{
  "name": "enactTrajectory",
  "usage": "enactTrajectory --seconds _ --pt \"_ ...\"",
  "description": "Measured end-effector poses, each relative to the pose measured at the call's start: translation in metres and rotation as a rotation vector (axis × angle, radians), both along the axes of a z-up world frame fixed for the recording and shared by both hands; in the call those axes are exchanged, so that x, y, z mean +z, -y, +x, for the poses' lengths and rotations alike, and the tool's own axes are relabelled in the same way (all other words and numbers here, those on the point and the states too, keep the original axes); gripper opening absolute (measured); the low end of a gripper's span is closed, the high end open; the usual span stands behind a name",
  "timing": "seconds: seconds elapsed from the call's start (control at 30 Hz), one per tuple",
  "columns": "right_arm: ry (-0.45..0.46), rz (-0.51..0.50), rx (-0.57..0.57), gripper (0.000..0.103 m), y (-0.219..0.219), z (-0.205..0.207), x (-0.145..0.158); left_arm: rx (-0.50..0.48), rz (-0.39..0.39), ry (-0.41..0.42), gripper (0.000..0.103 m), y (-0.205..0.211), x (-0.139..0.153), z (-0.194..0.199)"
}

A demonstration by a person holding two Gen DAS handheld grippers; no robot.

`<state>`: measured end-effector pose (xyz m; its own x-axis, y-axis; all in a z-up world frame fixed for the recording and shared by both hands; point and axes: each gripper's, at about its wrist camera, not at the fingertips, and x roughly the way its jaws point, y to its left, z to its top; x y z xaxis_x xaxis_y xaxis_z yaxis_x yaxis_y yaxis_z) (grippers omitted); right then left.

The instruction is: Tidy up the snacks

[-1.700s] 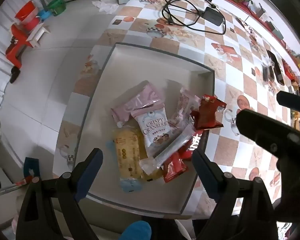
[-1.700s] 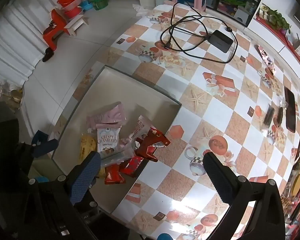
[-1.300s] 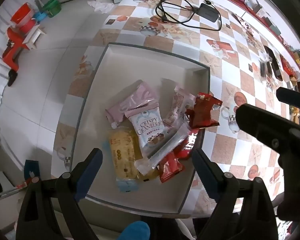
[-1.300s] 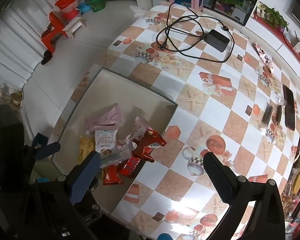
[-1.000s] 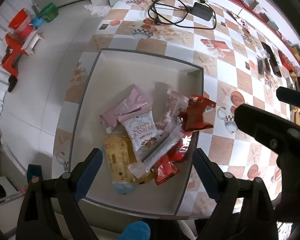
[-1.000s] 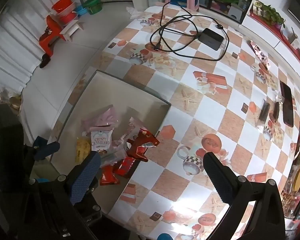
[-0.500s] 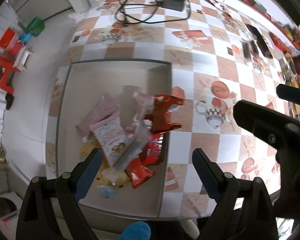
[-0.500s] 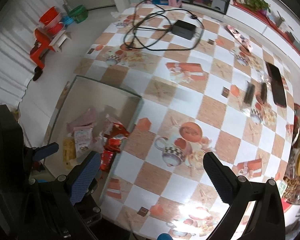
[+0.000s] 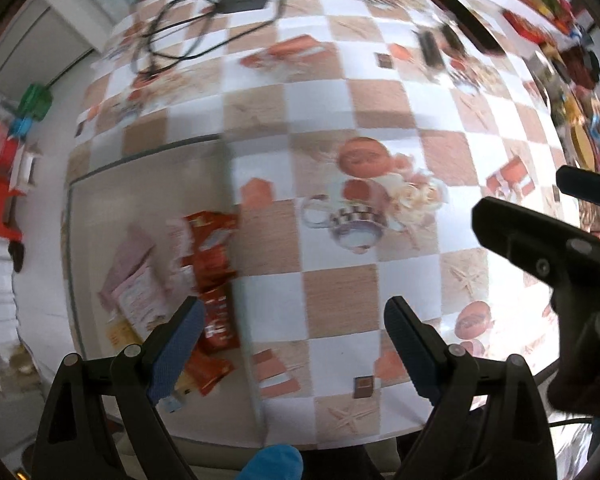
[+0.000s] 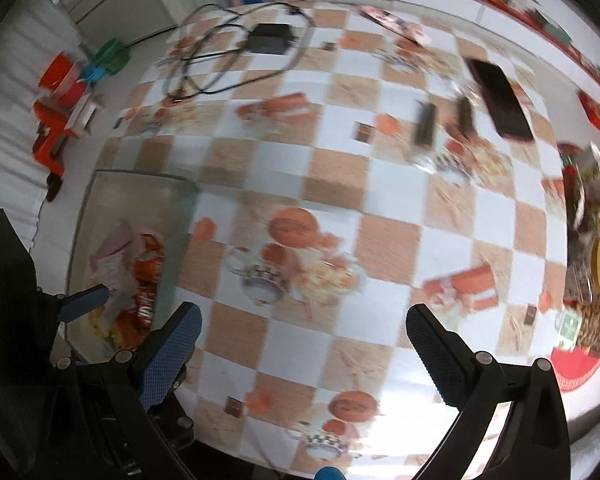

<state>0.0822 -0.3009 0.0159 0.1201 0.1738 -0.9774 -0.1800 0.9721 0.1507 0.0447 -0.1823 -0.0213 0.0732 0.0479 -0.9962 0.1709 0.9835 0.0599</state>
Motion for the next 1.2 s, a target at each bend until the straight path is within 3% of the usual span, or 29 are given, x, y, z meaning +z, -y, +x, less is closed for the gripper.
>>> enactTrajectory --seconds 0.23,0.5,0.63,1.0,1.07,1.2 --pt "-0.047 -0.056 -0.126 0.103 0.081 -0.018 -0.028 -0.097 0.010 -0.017 0.093 0.058 -0.021 0.014" --pt "-0.206 -0.127 -0.280 0.103 0.169 -0.066 -0.082 -0.165 0.005 0.000 0.093 0.135 -0.052 0.037" --pt "-0.230 -0.153 -0.287 0.103 0.185 -0.087 -0.097 -0.182 0.003 0.039 0.093 0.167 -0.064 0.045" --pt "-0.228 -0.168 -0.307 0.103 0.196 -0.118 -0.125 -0.117 -0.019 0.154 0.093 0.222 -0.089 0.067" --pt "-0.211 -0.165 -0.302 0.103 0.195 -0.119 -0.125 -0.090 -0.037 0.185 0.103 0.226 -0.094 0.077" --pt "-0.189 -0.155 -0.299 0.103 0.195 -0.121 -0.126 -0.028 -0.113 0.284 0.103 0.233 -0.098 0.077"
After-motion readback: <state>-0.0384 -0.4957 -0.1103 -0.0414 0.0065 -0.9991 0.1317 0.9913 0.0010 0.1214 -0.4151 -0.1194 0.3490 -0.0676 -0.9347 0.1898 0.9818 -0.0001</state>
